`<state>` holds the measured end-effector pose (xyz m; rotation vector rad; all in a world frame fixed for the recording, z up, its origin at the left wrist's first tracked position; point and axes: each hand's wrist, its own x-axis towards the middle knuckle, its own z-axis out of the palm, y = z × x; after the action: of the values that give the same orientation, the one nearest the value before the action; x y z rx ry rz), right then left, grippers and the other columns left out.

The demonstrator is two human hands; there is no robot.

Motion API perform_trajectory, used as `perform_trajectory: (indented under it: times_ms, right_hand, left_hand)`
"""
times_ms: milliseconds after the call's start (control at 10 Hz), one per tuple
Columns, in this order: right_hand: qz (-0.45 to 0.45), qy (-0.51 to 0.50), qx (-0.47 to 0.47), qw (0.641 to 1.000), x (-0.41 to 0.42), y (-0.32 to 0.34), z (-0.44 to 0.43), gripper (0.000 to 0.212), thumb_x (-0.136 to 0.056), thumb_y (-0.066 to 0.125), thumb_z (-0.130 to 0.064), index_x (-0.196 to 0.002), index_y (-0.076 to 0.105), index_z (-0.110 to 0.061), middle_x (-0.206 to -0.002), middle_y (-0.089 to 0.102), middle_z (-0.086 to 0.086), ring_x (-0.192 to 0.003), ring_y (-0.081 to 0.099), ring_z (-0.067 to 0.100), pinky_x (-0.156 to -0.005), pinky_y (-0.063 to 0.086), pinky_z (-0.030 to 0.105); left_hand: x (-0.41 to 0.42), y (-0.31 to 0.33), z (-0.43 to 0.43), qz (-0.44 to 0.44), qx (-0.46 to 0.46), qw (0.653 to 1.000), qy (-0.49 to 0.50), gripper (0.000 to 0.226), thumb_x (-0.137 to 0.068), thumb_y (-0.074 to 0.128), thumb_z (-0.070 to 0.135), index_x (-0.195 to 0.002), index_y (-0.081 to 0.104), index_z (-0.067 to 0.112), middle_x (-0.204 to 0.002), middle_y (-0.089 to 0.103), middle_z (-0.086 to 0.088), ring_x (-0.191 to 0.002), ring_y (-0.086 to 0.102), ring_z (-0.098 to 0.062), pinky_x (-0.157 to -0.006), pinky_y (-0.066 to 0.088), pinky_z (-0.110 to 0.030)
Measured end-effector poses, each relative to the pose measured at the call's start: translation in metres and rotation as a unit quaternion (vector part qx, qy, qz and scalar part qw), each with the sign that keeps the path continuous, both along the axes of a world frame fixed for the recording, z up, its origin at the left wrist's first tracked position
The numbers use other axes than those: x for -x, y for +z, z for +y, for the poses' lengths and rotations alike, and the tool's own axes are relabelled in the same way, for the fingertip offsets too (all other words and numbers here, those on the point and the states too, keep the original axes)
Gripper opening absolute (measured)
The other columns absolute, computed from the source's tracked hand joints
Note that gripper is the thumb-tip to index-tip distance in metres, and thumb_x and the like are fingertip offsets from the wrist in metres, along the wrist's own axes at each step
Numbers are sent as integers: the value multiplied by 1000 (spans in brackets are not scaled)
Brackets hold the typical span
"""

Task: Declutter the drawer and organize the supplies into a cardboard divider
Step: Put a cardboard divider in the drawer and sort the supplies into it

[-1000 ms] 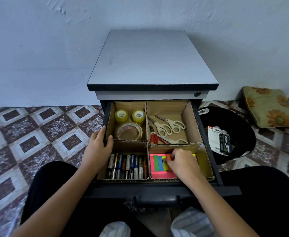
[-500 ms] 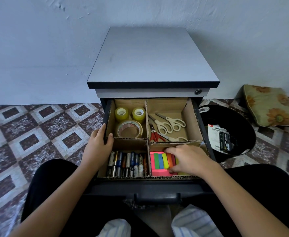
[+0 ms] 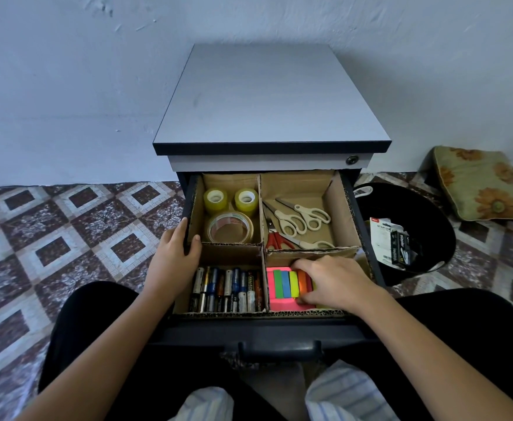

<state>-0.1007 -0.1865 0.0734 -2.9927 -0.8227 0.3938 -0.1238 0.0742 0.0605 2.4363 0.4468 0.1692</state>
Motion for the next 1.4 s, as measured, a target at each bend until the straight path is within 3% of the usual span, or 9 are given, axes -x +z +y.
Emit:
perform_trajectory:
  times_ms: [300, 500, 1000, 1400]
  right_hand:
    - [13, 2, -8, 1000, -1, -3, 3, 51, -80, 62, -48, -125, 47, -33, -114, 63, -5, -105, 59, 18, -83, 49, 32]
    - [4, 12, -13, 1000, 0, 2, 6, 61, -77, 62, -55, -131, 42, -34, -116, 62, -4, -107, 58, 20, -82, 46, 31]
    - [1, 30, -26, 999, 1, -3, 18, 40, -79, 60, -51, -110, 52, -27, -104, 66, -3, -99, 62, 22, -80, 48, 32]
    - [-1, 31, -23, 999, -1, -6, 21, 43, -79, 60, -53, -112, 53, -26, -105, 66, -2, -100, 62, 23, -80, 48, 33]
  left_hand:
    - [1, 2, -1, 0, 0, 1000, 2, 55, -98, 40, 35, -149, 24, 19, -144, 37, -9, -128, 41, -25, -94, 40, -34]
    - [1, 1, 0, -1, 1, 1000, 1, 55, -98, 40, 34, -149, 25, 19, -145, 37, -10, -129, 40, -26, -97, 40, -35]
    - [0, -1, 1, 9, 7, 1000, 3, 55, -98, 40, 36, -148, 24, 21, -147, 34, -10, -132, 37, -26, -101, 37, -37]
    - [1, 1, 0, 6, 11, 1000, 4, 55, -98, 40, 36, -148, 24, 21, -147, 34, -9, -133, 36, -26, -101, 37, -37]
